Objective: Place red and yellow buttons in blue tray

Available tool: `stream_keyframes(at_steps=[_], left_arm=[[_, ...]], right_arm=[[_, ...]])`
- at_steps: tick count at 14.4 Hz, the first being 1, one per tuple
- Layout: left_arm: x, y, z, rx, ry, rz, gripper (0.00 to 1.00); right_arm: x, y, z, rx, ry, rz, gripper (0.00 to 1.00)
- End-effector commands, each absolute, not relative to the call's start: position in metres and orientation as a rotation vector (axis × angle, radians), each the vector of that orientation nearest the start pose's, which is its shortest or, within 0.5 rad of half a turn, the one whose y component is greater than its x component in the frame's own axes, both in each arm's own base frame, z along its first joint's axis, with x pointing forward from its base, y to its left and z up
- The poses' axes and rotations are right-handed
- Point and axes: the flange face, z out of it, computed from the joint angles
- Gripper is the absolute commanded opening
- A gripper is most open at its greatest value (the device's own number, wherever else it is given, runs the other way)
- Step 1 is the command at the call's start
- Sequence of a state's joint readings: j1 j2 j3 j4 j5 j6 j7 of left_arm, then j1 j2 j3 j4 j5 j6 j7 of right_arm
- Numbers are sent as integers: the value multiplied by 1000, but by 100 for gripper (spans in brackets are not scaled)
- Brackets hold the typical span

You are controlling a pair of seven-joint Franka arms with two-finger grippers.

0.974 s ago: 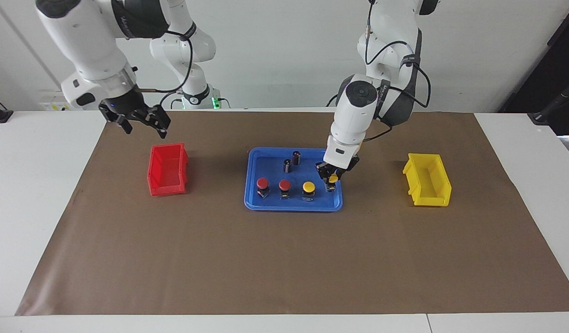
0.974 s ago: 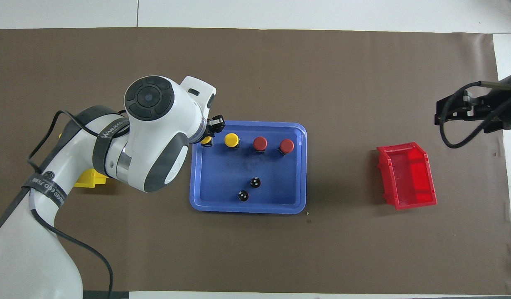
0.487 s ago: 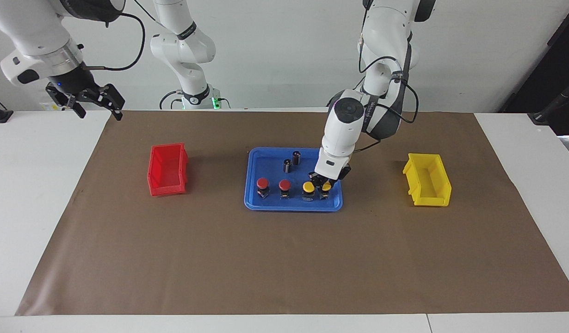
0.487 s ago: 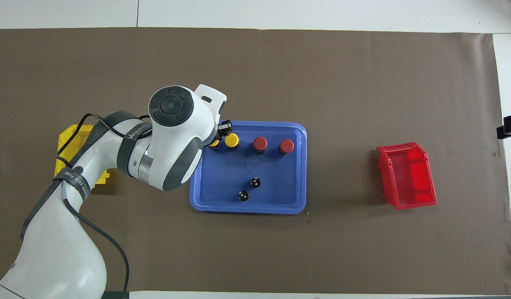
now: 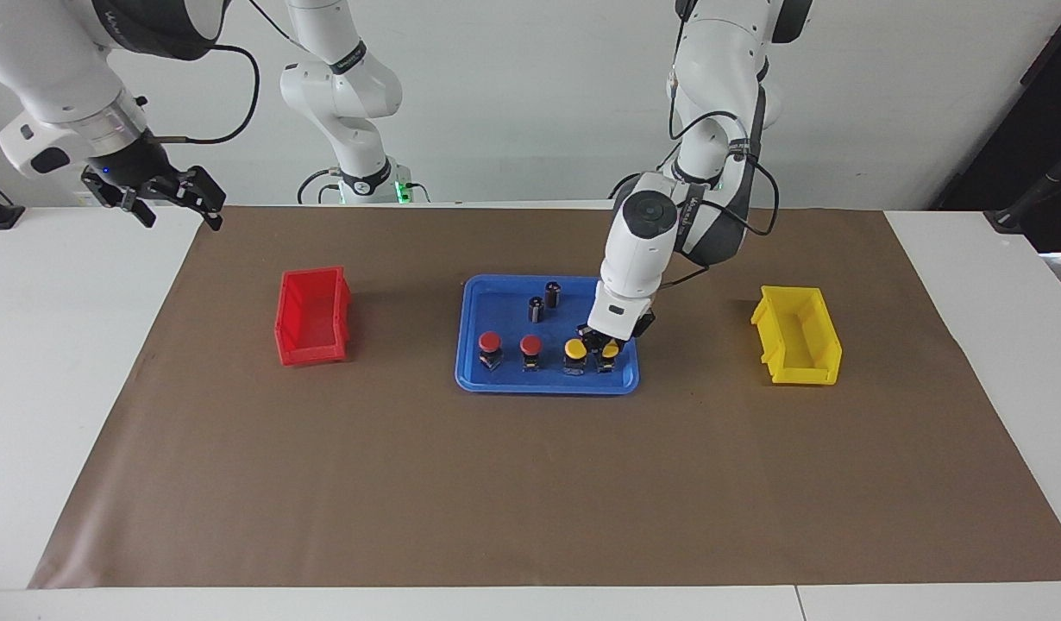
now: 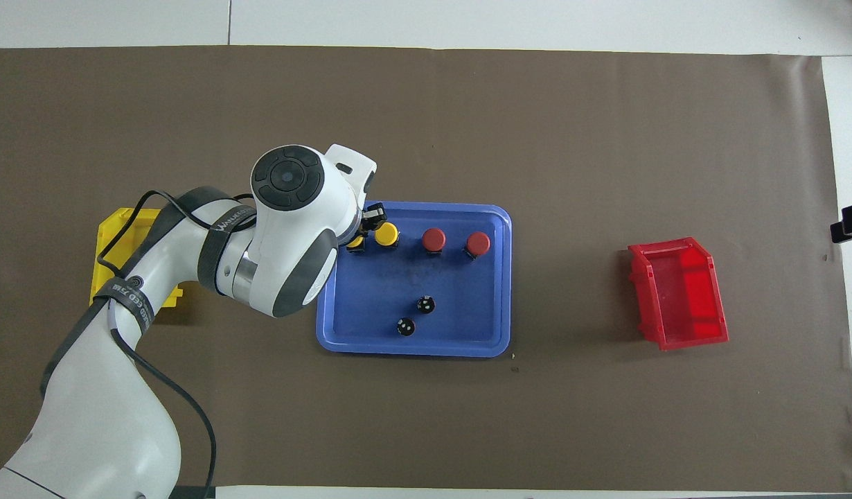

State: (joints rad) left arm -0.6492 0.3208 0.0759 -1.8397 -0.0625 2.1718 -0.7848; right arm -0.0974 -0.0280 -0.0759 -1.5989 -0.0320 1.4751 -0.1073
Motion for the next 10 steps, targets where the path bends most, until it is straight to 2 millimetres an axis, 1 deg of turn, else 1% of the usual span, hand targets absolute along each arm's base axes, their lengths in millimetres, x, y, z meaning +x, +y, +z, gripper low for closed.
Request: stream_keyframes(at_steps=[1,3,4,5,6,7,8,10], left_arm=[[529,-338,356,-3157,-406,15,26],[533,-332,362,-3160,-423,8,36],[533,-332,364,-3161,-423,6,44],[533,-332,365,-3162,-423,5,54],[532,-333,368,-3161,-422,9,66],[531,-332,375,-3160,-423,15,76],[529,-332,383,-3161,-422,19,80],[526,-325,408,-3161,-427,28,85]], right_arm=[[520,-94,619,-3170,73,141,100],[521,-93,619,-3171,68,133,100],[521,-93,619,-3170,63,131,100],[521,-92,620,-3169,60,130,100],[521,-90,619,-3167,55,137,100],[522,-87,619,-3166,48,134,100],[522,-87,619,-3167,46,132,100],[522,-85,618,-3166,46,136,100]])
